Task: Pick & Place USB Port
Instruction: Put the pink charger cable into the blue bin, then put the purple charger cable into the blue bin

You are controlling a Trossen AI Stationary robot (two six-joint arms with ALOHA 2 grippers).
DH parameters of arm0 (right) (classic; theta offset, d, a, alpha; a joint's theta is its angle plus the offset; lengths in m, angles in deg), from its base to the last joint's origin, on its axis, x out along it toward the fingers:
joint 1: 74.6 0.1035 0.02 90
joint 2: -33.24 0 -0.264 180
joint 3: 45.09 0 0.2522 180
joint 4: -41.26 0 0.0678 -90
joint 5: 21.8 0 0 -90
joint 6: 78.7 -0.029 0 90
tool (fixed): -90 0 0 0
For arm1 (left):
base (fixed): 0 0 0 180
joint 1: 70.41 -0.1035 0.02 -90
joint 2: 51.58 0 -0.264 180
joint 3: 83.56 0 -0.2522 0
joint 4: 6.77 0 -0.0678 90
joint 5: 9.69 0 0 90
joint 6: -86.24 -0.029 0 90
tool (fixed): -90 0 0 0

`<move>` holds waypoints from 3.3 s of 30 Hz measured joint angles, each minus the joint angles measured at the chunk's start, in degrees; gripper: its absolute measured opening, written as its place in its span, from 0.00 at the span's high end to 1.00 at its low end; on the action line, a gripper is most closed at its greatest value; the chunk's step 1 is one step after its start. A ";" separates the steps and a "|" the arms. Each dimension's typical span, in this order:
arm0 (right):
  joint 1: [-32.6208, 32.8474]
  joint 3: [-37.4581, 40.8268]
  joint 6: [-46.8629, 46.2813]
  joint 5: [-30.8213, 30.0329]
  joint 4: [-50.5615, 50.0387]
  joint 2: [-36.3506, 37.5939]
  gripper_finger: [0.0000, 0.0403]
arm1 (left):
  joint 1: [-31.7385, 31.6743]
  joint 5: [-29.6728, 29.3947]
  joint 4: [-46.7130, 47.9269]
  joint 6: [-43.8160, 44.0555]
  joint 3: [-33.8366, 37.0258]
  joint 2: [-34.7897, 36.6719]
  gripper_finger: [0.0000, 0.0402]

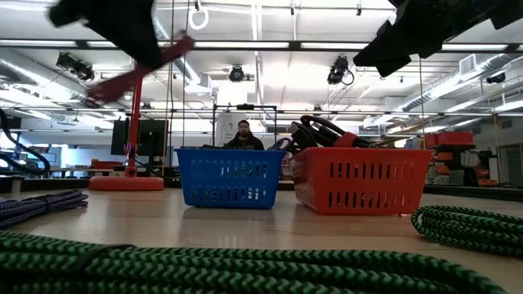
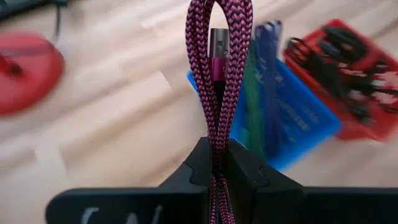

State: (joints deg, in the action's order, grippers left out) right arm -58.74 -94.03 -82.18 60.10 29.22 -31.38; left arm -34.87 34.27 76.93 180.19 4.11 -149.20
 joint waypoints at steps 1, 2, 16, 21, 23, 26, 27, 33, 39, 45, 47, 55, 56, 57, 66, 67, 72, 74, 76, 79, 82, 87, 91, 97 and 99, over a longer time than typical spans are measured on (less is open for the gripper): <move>0.00 0.00 0.00 0.00 0.07 0.00 0.85 | -1.37 -0.02 -0.27 -2.69 0.02 -0.06 0.94; 0.00 0.00 -0.04 0.00 0.24 0.00 0.85 | -3.05 0.10 -0.83 -5.69 0.02 -0.06 0.94; 0.00 0.00 -0.53 0.01 1.07 0.00 0.85 | -18.49 6.98 -24.97 -45.76 0.24 -0.08 0.94; 0.00 0.00 -0.52 0.01 0.77 0.00 0.85 | -20.98 8.73 -30.52 -49.35 0.24 -0.08 0.94; -0.01 0.00 -0.51 0.02 0.76 0.00 0.85 | -21.64 9.49 -31.61 -49.34 0.24 -0.08 0.94; 0.00 0.00 -0.51 0.01 0.76 0.00 0.85 | -22.00 10.03 -32.83 -49.29 0.24 -0.15 0.94; 0.00 0.00 -0.51 0.02 0.74 0.00 0.85 | -22.00 10.08 -33.00 -49.14 0.24 -0.24 0.94; 0.00 0.00 -0.51 0.03 0.32 0.00 0.85 | -21.56 10.42 -33.54 -49.79 0.24 -0.35 0.94; 0.00 0.00 -0.48 0.04 0.28 0.00 0.85 | -22.00 12.25 -40.66 -52.03 2.80 -0.28 0.94; 0.00 0.00 -1.64 0.37 0.07 0.00 0.85 | -23.91 15.00 -46.51 -50.27 9.65 -0.13 0.94; -0.01 0.01 -1.66 1.34 -0.38 0.00 0.85 | -23.92 14.94 -46.80 -49.61 10.81 -0.15 0.94; 0.00 0.02 -1.64 1.53 -0.48 0.00 0.85 | -23.85 17.73 -51.92 -45.32 14.65 -0.11 0.94; 0.00 0.01 -1.64 1.52 -0.46 0.00 0.85 | -23.79 17.79 -51.84 -45.09 14.79 -0.11 0.94; 0.00 0.02 -1.62 1.53 -0.46 0.00 0.85 | -23.79 17.82 -51.78 -44.92 14.96 -0.11 0.94; 0.00 0.02 -1.62 1.53 -0.46 0.00 0.85 | -23.26 18.88 -51.49 -39.56 16.82 -0.11 0.92; 0.00 0.00 -1.62 1.51 -0.46 0.00 0.85 | -23.13 18.91 -51.52 -38.51 17.03 -0.11 0.91; 0.00 0.02 -1.60 1.51 -0.46 0.00 0.85 | -22.53 18.84 -51.74 -36.44 17.18 -0.11 0.87; 0.00 0.02 -1.61 1.51 -0.46 0.00 0.85 | -22.34 18.95 -51.82 -36.48 17.18 -0.11 0.86; 0.00 0.02 -1.69 1.51 -0.46 0.00 0.85 | -22.09 18.75 -51.94 -36.45 17.18 -0.11 0.86; 0.00 0.02 -1.88 1.51 -0.46 0.00 0.85 | -22.05 17.51 -51.94 -35.16 17.18 -0.11 0.85; 0.00 0.02 -1.88 1.51 -0.46 0.00 0.85 | -22.07 17.21 -51.93 -34.99 17.18 -0.11 0.82; 0.00 0.02 -1.90 1.51 -0.46 0.00 0.85 | -22.07 16.91 -51.94 -35.60 17.18 -0.11 0.72; 0.00 0.01 -1.86 1.51 -0.46 0.00 0.85 | -22.07 15.41 -51.95 -36.56 17.16 -0.11 0.64; 0.00 0.02 -1.84 1.51 -0.53 0.00 0.85 | -22.13 13.86 -51.75 -40.53 15.34 0.71 0.58; 0.00 0.02 -1.84 1.51 -0.91 0.00 0.85 | -22.13 15.32 -50.81 -41.10 14.74 1.83 0.58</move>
State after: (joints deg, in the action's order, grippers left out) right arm -58.74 -94.01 -84.02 61.61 28.30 -31.38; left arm -57.00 49.58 26.12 139.10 18.85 -147.37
